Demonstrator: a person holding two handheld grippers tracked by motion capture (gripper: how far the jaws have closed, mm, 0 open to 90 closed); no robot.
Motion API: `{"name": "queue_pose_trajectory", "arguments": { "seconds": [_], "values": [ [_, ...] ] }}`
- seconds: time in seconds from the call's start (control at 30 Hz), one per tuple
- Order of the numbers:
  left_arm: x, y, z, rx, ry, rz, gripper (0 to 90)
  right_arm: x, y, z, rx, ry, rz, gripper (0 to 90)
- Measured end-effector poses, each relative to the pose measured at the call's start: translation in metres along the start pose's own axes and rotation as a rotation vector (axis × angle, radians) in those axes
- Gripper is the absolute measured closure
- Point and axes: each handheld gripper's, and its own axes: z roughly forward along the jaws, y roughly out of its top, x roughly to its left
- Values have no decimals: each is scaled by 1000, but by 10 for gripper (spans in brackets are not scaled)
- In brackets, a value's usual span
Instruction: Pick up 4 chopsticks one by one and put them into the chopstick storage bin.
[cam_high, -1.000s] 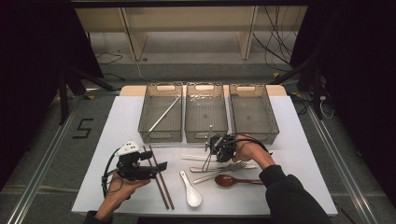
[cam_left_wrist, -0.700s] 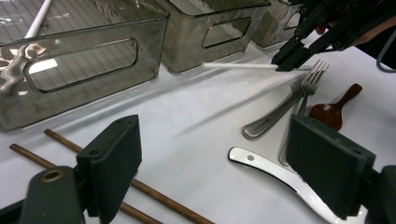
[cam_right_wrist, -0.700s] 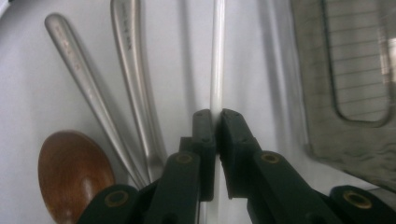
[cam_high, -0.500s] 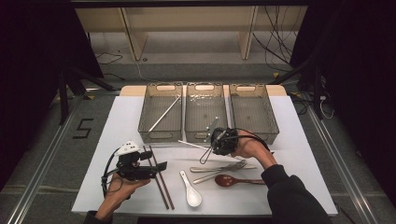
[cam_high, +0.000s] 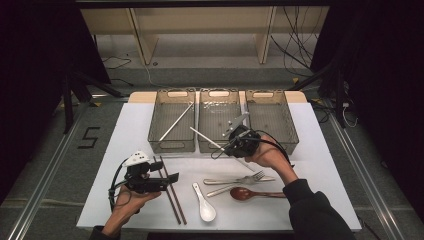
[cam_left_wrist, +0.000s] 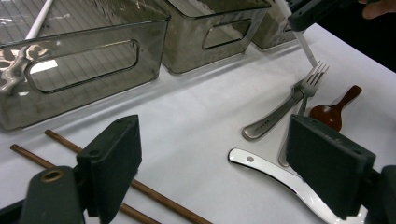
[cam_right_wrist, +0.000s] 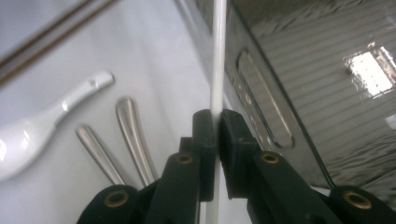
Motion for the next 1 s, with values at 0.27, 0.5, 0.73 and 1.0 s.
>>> {"name": "queue_pose_trajectory", "arguments": {
  "seconds": [0.27, 0.5, 0.73, 1.0],
  "values": [
    [-8, 6, 6, -12, -22, 7, 182, 7, 3, -10, -155, 20, 94, 855],
    [-28, 22, 29, -10, -65, 50, 192, 11, 5, -12, -300, 39, 215, 855],
    [-46, 43, 60, -1, -101, 62, 225, 15, 8, -10, -347, 47, 253, 855],
    [-50, 52, 83, -3, -153, -8, 329, 16, 9, -5, -357, 44, 271, 855]
  ]
}}
